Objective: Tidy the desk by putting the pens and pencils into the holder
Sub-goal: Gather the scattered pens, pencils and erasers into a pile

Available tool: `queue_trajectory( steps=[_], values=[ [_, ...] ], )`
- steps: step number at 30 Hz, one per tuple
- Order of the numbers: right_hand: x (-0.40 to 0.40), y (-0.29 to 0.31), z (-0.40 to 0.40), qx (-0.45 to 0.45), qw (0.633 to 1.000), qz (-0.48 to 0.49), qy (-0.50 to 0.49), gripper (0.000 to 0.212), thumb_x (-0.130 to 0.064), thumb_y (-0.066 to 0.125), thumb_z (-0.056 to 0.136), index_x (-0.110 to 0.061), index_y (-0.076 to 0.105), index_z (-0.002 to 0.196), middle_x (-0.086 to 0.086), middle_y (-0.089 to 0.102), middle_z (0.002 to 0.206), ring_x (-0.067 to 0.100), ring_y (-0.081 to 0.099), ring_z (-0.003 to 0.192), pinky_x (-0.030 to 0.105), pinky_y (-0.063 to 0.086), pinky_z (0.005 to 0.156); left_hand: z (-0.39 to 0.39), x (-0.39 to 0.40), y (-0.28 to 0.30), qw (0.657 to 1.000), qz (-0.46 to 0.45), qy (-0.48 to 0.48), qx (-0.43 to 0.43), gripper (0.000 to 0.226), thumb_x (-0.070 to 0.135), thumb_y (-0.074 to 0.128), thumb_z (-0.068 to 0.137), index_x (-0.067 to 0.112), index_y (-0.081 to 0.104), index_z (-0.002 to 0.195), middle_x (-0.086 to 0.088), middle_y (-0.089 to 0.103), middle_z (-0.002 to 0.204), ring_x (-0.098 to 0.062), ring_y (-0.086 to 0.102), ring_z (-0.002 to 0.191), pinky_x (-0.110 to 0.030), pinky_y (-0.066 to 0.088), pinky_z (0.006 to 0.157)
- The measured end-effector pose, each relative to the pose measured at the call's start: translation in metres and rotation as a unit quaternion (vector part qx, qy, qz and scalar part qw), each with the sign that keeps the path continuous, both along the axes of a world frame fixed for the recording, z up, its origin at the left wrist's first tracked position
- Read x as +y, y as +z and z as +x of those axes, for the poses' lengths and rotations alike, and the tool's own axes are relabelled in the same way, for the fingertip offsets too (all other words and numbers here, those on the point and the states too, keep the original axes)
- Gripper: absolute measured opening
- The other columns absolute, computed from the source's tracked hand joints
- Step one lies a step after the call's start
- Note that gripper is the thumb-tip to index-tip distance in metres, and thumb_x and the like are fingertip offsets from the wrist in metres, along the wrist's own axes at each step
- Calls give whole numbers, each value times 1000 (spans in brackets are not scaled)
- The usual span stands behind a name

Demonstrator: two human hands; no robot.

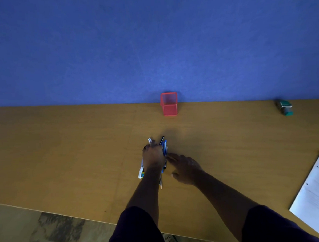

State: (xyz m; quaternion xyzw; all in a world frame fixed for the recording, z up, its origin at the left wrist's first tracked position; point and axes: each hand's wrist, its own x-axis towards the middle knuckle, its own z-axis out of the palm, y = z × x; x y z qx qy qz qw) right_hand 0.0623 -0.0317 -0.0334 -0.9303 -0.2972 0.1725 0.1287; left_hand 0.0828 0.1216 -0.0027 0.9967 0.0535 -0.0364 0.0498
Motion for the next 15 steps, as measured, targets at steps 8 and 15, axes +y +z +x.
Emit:
queue_trajectory(
  steps=[8, 15],
  values=[
    [-10, 3, -7, -6, 998, -4, 68, 53, -33, 63, 89, -27, 45, 138, -4, 52, 141, 29, 58, 110, 42, 49, 88, -16, -13, -8, 1000, 10, -14, 5, 17, 19, 57, 87, 17, 67, 100, -6, 62, 113, -31, 58, 106, -45, 40, 94],
    [-16, 10, -7, -2, 998, -9, 66, 62, -33, 61, 92, -28, 33, 147, -7, 45, 149, 30, 61, 109, 43, 51, 87, -23, -13, -6, 999, 26, -31, -4, 16, 21, 53, 91, 17, 67, 98, -2, 64, 108, -26, 58, 107, -43, 39, 101]
  ],
)
